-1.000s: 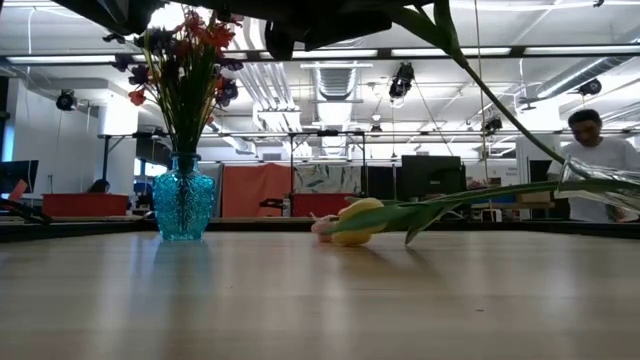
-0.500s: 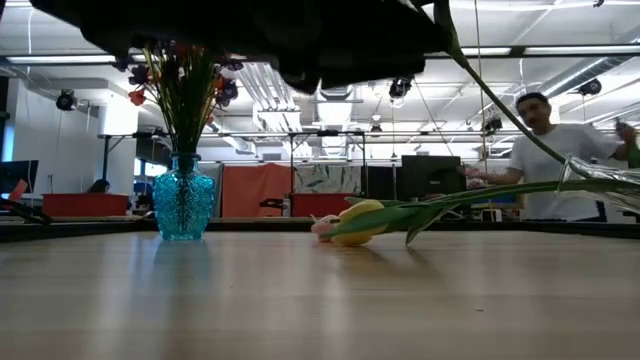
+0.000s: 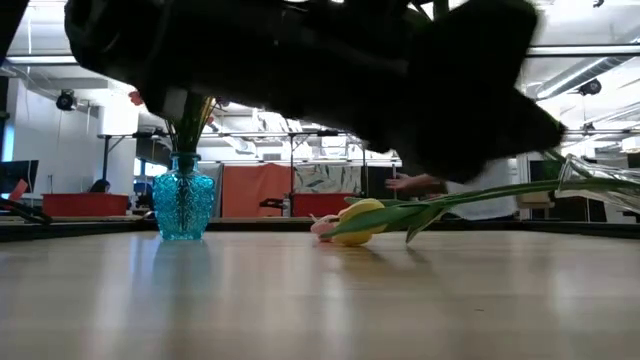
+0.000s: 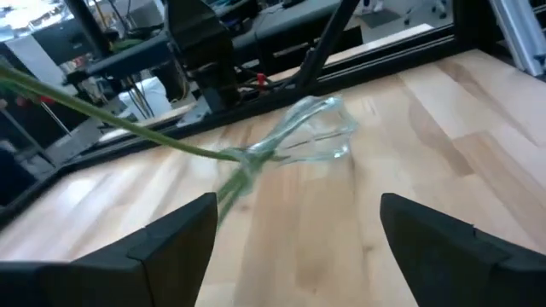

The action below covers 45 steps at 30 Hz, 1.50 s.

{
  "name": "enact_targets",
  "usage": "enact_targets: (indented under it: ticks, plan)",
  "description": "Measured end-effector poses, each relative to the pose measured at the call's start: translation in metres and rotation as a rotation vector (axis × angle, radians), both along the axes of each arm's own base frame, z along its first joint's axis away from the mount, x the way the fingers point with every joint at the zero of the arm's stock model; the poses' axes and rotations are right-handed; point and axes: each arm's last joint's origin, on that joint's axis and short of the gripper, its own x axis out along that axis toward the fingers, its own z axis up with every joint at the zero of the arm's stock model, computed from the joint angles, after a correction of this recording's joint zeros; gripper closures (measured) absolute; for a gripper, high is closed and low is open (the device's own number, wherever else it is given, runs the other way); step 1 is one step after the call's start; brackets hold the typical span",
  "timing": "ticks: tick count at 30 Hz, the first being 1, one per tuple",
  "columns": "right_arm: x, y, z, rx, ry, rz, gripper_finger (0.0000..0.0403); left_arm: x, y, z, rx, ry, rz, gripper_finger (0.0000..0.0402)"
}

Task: Sort flowers into vase by color
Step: Put the pink tulip into the transparent vase

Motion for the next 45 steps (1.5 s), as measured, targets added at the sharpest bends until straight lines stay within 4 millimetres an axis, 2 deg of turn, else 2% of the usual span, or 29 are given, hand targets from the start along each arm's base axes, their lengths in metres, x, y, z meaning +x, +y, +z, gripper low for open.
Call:
enact_targets:
  ticks: [5, 10, 17, 22, 27, 30, 38, 45]
  plan:
    - [0.000, 0.000, 0.000, 0.000, -0.001, 0.000, 0.0390, 0.003, -0.012, -0.014, -0.179, -0.046, 0.028, 0.0097]
    - [0.000, 0.000, 0.001, 0.000, -0.004, 0.002, 0.0390, -0.003, -0.016, -0.011, -0.478, -0.178, 0.031, 0.0101]
    - [0.002, 0.001, 0.006, 0.005, -0.016, 0.006, 0.0390, -0.003, -0.021, -0.009, -0.653, -0.209, 0.040, 0.0102]
    - [0.002, 0.002, 0.009, 0.005, -0.021, 0.011, 0.0390, 0.000, -0.025, -0.010, -0.693, -0.220, 0.022, 0.0102]
    - [0.003, 0.002, 0.011, 0.008, -0.027, 0.012, 0.0390, 0.013, -0.034, -0.031, -0.720, -0.173, -0.057, 0.0102]
    - [0.003, 0.002, 0.011, 0.008, -0.026, 0.012, 0.0390, 0.022, -0.035, -0.033, -0.715, -0.184, -0.063, 0.0102]
    - [0.005, 0.004, 0.013, 0.003, -0.041, 0.025, 0.0390, 0.042, -0.012, -0.036, -0.703, -0.206, -0.030, 0.0102]
    - [0.004, 0.005, 0.014, -0.022, -0.052, 0.013, 0.0390, 0.050, 0.008, -0.037, -0.712, -0.214, -0.008, 0.0102]
